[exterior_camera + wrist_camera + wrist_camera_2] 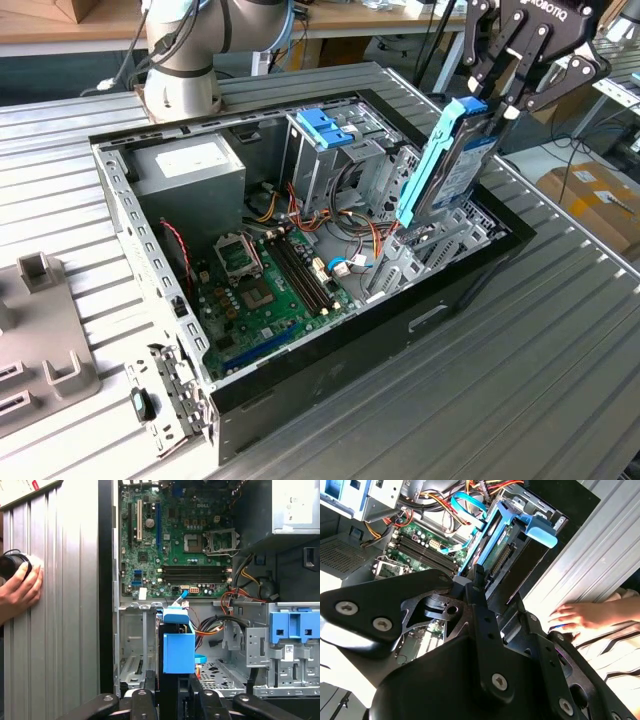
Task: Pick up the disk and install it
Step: 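Insert the disk into the insertion slot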
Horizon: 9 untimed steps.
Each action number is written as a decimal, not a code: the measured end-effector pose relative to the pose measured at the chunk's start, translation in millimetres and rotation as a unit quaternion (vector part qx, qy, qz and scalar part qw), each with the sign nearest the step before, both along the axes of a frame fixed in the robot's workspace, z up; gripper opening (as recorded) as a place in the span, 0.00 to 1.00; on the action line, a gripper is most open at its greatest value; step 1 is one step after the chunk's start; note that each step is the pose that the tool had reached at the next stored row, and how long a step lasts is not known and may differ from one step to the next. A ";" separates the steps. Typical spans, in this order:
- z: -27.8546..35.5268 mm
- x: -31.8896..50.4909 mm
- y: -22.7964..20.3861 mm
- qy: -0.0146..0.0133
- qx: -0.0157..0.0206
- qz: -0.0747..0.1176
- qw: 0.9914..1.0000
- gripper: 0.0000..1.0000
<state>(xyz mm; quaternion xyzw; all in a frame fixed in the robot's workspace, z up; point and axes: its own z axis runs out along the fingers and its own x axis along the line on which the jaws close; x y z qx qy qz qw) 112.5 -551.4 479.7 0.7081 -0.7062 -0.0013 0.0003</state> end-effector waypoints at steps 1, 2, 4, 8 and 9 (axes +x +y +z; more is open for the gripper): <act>-0.1 0.0 0.0 0.000 0.000 0.000 1.000 0.35; -0.4 0.0 0.0 0.000 0.000 0.000 1.000 0.35; -1.8 0.0 -0.2 0.000 -0.001 0.000 1.000 0.35; -3.9 0.0 -2.0 0.000 -0.003 0.000 1.000 0.35; -5.2 0.0 -2.5 0.000 -0.003 0.000 1.000 0.35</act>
